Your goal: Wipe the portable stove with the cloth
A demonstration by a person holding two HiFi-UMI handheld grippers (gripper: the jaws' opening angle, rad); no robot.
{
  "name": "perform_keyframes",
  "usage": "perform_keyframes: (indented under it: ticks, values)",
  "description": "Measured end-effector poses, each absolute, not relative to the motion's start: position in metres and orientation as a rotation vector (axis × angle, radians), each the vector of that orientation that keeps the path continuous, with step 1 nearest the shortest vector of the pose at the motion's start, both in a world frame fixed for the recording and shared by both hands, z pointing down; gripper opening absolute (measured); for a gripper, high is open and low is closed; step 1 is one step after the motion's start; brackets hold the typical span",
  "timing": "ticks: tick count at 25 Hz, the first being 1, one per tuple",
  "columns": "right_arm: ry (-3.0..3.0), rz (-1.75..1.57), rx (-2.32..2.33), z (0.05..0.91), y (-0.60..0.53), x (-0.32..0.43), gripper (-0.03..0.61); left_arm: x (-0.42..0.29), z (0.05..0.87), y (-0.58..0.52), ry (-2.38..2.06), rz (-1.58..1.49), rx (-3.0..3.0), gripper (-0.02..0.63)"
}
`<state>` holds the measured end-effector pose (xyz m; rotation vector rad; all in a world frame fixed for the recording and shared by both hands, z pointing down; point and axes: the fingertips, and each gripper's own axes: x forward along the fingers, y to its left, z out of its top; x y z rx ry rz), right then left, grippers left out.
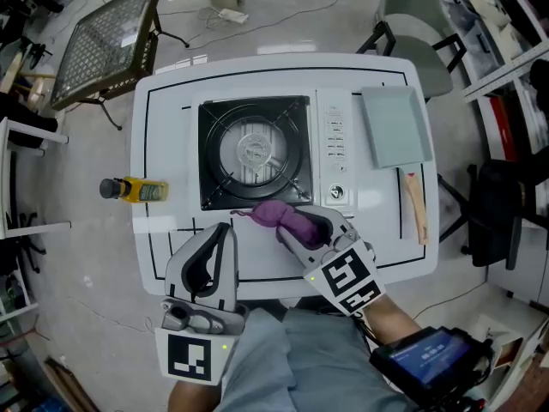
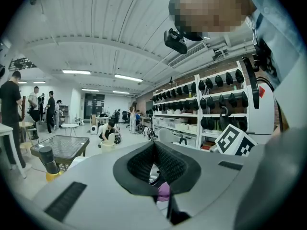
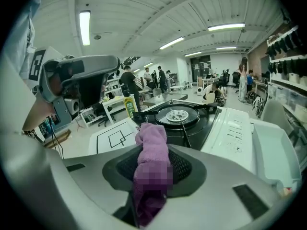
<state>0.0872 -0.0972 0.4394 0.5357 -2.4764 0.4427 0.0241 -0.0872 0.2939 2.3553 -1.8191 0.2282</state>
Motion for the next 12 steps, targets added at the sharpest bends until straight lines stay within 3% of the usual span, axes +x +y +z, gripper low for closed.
perform_keyframes:
  ticks: [12]
  values:
    - [-2.475,0.483,0.635,0.437,-0.106,0.143,0.144,0.073,0.291,-0.100,-1.734,0.252,2.427,0.018]
